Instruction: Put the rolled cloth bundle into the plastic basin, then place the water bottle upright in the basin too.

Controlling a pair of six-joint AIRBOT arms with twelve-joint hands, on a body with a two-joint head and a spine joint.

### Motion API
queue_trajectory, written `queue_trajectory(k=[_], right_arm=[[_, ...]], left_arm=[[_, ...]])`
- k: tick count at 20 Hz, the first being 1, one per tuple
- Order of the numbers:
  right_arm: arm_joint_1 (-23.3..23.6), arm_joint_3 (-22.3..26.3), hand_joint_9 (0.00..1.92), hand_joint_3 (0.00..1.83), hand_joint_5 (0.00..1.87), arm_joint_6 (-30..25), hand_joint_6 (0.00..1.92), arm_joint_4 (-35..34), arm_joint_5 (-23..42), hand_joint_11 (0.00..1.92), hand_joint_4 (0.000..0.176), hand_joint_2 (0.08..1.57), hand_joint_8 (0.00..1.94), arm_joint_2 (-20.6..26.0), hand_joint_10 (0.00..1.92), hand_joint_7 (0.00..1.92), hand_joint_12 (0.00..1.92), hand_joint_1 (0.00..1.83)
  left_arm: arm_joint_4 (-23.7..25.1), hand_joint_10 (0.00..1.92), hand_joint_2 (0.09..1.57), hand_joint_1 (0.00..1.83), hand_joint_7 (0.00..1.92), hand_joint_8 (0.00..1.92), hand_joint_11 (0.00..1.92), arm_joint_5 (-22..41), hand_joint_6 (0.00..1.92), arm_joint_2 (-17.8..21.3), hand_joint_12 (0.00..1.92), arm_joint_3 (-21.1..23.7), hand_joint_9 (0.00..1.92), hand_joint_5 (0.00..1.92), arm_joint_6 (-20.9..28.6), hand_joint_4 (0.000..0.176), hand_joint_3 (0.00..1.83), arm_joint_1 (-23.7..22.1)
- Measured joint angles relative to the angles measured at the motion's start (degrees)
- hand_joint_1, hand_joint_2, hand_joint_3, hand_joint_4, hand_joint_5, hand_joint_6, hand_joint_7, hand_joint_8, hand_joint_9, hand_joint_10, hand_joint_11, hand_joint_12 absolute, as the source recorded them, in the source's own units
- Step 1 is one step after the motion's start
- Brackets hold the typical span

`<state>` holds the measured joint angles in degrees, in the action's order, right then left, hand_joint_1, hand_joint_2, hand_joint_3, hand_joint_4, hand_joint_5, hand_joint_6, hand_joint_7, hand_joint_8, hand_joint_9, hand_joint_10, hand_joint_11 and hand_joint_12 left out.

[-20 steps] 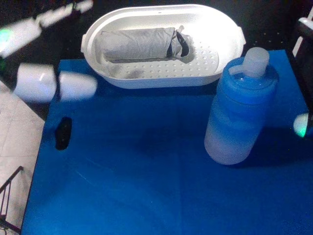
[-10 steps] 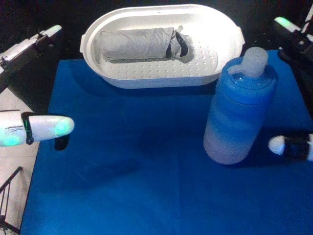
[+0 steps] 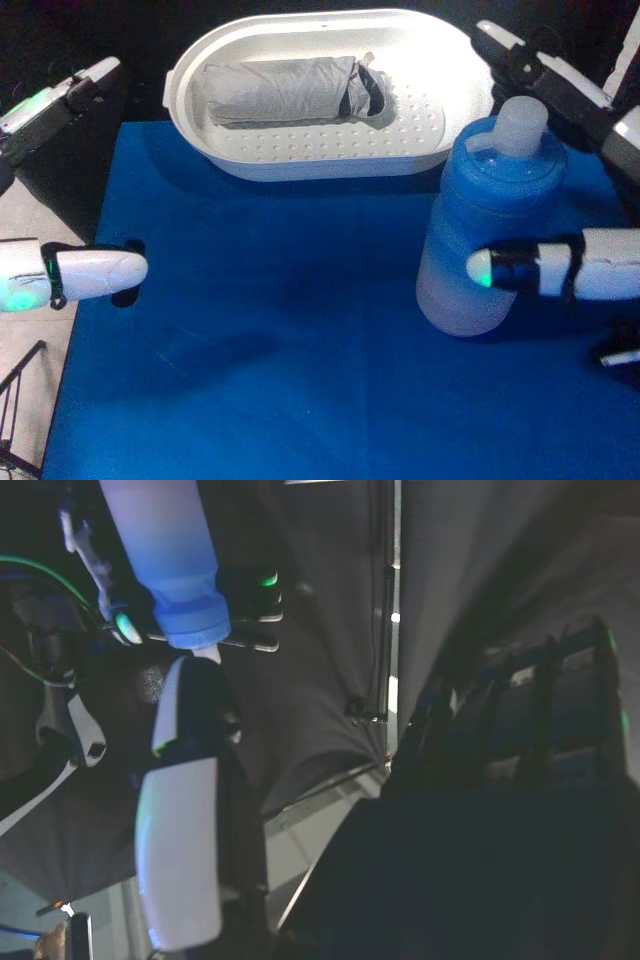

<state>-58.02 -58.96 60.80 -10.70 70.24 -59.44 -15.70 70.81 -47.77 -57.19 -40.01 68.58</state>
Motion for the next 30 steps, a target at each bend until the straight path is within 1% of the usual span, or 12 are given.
queue_trajectory(k=[4,6,7,9,10,11,12,16,18,19,24,30], right_arm=[[0.6,-1.3,0.33,0.0,0.18,0.0,0.0,-0.8,0.3,0.0,0.159,0.92,0.0,-2.5,0.01,0.3,0.8,0.83],[0.7,-1.4,0.51,0.0,0.37,-0.6,0.01,0.0,-0.6,0.19,0.076,0.98,0.01,-3.4,0.02,0.46,0.76,0.93],[0.8,-1.4,0.65,0.0,0.53,-0.7,0.02,0.4,-0.7,0.4,0.005,1.01,0.02,-3.4,0.03,0.61,0.71,0.99],[0.8,-1.4,0.89,0.02,0.72,-0.7,0.23,0.4,-0.8,0.68,0.0,1.08,0.16,-3.4,0.2,0.82,0.89,1.1],[0.8,-1.6,0.92,0.0,0.71,-0.7,1.14,0.5,-0.9,0.65,0.007,1.2,1.04,-3.4,0.36,0.82,1.1,1.14],[0.8,-1.7,0.73,0.0,0.69,-0.9,1.39,0.4,-1.1,0.58,0.024,1.24,1.34,-3.3,1.01,0.78,1.39,1.14],[0.8,-1.7,0.77,0.0,0.68,-0.8,1.38,0.5,-1.2,0.66,0.0,1.24,1.35,-3.1,1.23,0.83,1.57,1.15],[0.8,-1.7,0.96,0.0,0.64,-0.9,1.53,0.8,-1.2,0.96,0.0,1.3,1.68,-2.6,1.66,0.76,1.9,1.04],[0.8,-1.7,1.05,0.0,0.56,-0.9,1.92,0.5,-1.4,1.15,0.0,1.25,1.94,-2.5,1.92,0.84,1.92,1.3],[0.8,-1.7,1.07,0.0,0.67,-0.9,1.92,0.7,-1.6,1.25,0.034,1.24,1.94,-2.2,1.92,0.8,1.92,1.39],[0.8,-1.7,0.98,0.0,0.7,-0.8,1.92,0.7,-2.0,1.1,0.064,1.2,1.94,-1.3,1.92,0.81,1.92,1.39],[7.6,-1.8,1.18,0.0,0.74,-0.7,1.92,6.8,-4.0,1.27,0.03,1.15,1.94,2.7,1.92,0.96,1.92,1.42]], left_arm=[[-0.3,0.0,0.86,0.63,0.0,0.0,0.0,0.1,0.0,-0.4,0.0,0.0,0.0,0.0,0.4,0.176,0.0,0.0],[0.4,0.0,0.86,0.62,0.0,0.0,0.0,0.2,0.0,-0.4,0.0,0.0,0.0,0.0,0.4,0.176,0.0,0.0],[0.3,0.0,0.87,0.62,0.0,0.0,0.0,0.2,0.0,-0.4,0.0,0.0,0.0,0.0,0.4,0.176,0.0,0.0],[0.0,0.0,0.87,0.63,0.0,0.0,0.0,0.2,0.0,-0.4,0.0,0.0,0.0,0.0,0.5,0.176,0.0,0.0],[0.0,0.0,0.87,0.64,0.0,0.0,0.0,0.2,0.0,-0.4,0.0,0.0,0.0,0.0,0.5,0.176,0.0,0.0],[-0.2,0.0,0.87,0.65,0.0,0.0,0.0,0.3,0.0,-0.7,0.0,0.0,0.0,0.0,0.6,0.173,0.0,0.0],[-0.2,0.0,0.87,0.65,0.0,0.0,0.0,0.2,0.0,-1.0,0.0,0.0,0.0,0.0,0.7,0.176,0.0,0.0],[0.0,0.0,0.88,0.67,0.0,0.0,0.0,0.2,0.0,-1.0,0.0,0.0,0.0,0.0,0.9,0.176,0.0,0.2],[-0.3,0.0,0.89,0.67,0.0,0.0,0.0,0.2,0.0,-1.2,0.0,0.0,0.0,0.0,1.0,0.176,0.01,0.3],[-0.1,0.0,0.89,0.65,0.0,0.0,0.0,0.2,0.0,-1.4,0.0,0.0,0.0,0.0,1.3,0.176,0.0,0.3],[-0.2,0.0,0.9,0.63,0.0,0.0,0.0,0.2,0.0,-1.4,0.0,0.0,0.0,0.0,1.6,0.176,0.0,0.6],[-0.4,0.0,0.89,0.6,0.0,0.0,0.0,0.1,0.0,-1.8,0.0,0.0,0.0,0.0,1.7,0.176,0.0,0.6]])
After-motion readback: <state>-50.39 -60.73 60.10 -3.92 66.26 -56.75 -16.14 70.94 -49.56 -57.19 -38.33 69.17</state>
